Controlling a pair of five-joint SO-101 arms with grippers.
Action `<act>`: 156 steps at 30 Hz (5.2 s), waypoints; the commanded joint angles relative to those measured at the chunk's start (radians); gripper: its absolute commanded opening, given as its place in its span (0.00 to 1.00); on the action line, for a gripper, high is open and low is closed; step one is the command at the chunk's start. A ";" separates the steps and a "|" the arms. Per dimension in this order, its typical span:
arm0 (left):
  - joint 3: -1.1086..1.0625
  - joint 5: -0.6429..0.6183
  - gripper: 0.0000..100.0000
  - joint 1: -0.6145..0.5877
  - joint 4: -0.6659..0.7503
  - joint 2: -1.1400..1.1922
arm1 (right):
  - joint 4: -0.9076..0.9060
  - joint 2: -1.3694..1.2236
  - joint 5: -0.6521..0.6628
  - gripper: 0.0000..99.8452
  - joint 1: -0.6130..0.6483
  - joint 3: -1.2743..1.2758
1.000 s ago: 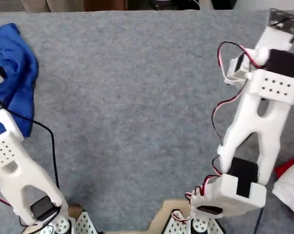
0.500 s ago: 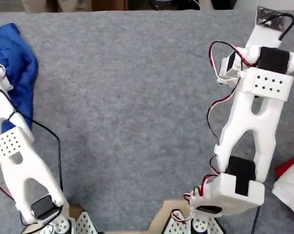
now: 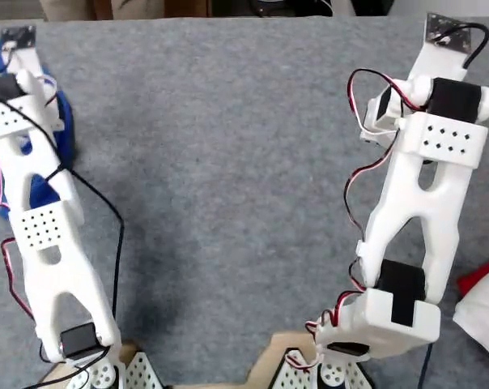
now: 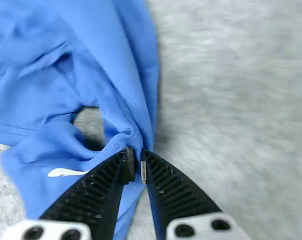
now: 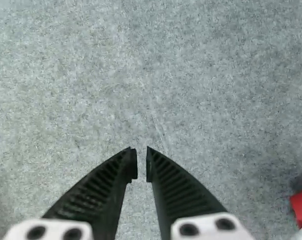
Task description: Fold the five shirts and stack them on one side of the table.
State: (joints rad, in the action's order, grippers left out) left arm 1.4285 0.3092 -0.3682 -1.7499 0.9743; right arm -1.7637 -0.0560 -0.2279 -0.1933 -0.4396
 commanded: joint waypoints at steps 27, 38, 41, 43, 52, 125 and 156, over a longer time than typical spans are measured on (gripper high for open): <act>-1.780 0.012 0.02 0.747 -0.006 -1.173 | -0.020 0.012 0.450 0.05 -0.300 -0.001; -1.910 -0.310 0.28 0.600 -0.008 -1.554 | -0.018 0.079 0.446 0.18 -0.081 0.001; -1.909 -0.324 0.31 0.422 -0.008 -1.636 | -0.018 0.096 0.448 0.28 0.065 -0.007; -1.906 -0.324 0.32 0.267 -0.006 -1.689 | -0.020 0.097 0.448 0.32 0.188 -0.007; -1.878 -0.124 0.36 -0.483 0.008 -1.770 | 0.058 -0.094 0.362 0.33 0.746 -0.033; -2.097 0.100 0.36 -0.658 0.226 -1.774 | -0.018 -0.400 0.118 0.40 0.306 -0.091; -2.194 0.100 0.36 -0.660 0.319 -1.773 | 0.351 -1.317 -0.187 0.35 0.880 -1.066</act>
State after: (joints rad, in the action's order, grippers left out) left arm -0.7595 0.4089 -1.0372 -1.4722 -0.7856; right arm -1.3525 -1.3648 -0.4196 0.6644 -1.4216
